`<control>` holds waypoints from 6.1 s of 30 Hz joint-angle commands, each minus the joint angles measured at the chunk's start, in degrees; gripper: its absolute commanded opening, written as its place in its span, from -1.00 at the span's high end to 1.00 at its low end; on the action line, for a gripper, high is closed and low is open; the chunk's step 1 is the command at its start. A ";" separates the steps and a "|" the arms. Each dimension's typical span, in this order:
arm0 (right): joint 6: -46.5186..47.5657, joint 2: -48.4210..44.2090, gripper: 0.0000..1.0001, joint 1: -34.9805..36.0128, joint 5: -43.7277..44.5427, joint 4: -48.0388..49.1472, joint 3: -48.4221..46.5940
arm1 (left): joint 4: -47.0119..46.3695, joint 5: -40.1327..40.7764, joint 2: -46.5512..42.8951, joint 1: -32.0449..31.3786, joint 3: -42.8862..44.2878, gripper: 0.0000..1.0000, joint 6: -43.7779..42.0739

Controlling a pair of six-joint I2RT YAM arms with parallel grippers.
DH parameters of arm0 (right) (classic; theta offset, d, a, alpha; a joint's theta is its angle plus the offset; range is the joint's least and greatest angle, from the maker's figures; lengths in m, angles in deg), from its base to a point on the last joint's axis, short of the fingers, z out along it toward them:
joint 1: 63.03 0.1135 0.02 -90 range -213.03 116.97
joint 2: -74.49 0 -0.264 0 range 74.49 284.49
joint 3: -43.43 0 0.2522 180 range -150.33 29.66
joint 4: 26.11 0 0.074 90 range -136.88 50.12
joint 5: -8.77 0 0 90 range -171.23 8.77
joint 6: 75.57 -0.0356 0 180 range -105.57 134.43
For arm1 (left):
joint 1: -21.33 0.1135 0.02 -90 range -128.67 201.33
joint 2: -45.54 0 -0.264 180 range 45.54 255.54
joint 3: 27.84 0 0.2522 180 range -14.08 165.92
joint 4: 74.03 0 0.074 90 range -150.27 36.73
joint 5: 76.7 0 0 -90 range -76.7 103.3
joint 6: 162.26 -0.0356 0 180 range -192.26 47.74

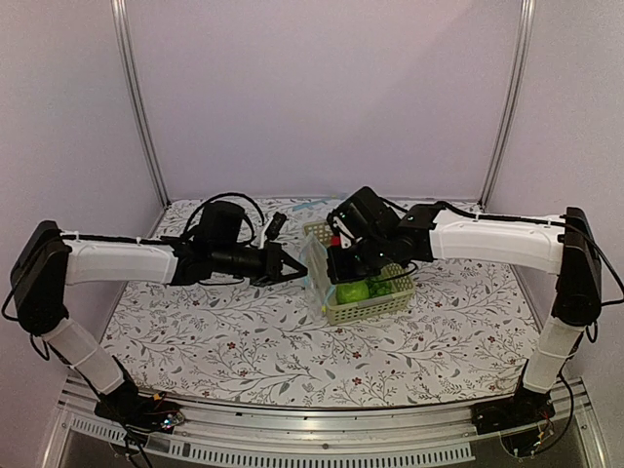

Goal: Place the food in the zip-top bag and seal the zipper
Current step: Open the zipper food storage bag at the center of the board, then pass from the right arm to the left

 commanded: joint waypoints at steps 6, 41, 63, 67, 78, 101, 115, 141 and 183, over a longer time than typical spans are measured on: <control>-3.27 -4.15 1.00 0.23 15.71 -6.99 -1.81 | 29.73 28.20 -10.27 0.10 1.37 1.00 0.51; 4.82 1.21 1.00 1.50 -0.47 -10.27 -9.08 | 36.10 22.08 -9.48 -3.83 17.80 -0.99 -27.84; 7.89 1.06 1.00 1.48 -3.37 -12.48 -9.81 | 42.84 27.05 2.60 -6.01 30.00 -0.99 -35.94; 8.20 1.01 1.00 1.50 -2.98 -12.85 -9.55 | 44.21 27.82 4.30 -6.11 31.49 -0.94 -36.99; 10.91 -0.08 1.00 1.51 -5.96 -13.15 -9.26 | 47.91 29.98 4.87 -6.20 32.14 -0.13 -43.39; 16.12 -0.15 1.00 1.51 -11.96 -14.07 -8.45 | 44.43 19.71 0.89 -6.38 28.33 0.97 -54.76; 8.00 -3.88 1.00 -0.12 3.85 -11.26 -4.34 | 44.35 25.40 -1.11 -6.38 23.62 1.00 -49.27; 30.76 -2.22 1.00 -0.41 -19.44 -26.94 -14.36 | 43.60 18.01 -9.86 -5.85 27.11 -0.99 -45.95; 29.35 -0.96 1.00 -0.37 -19.88 -26.36 -15.77 | 39.51 21.74 -4.22 -8.58 23.51 -0.54 -48.99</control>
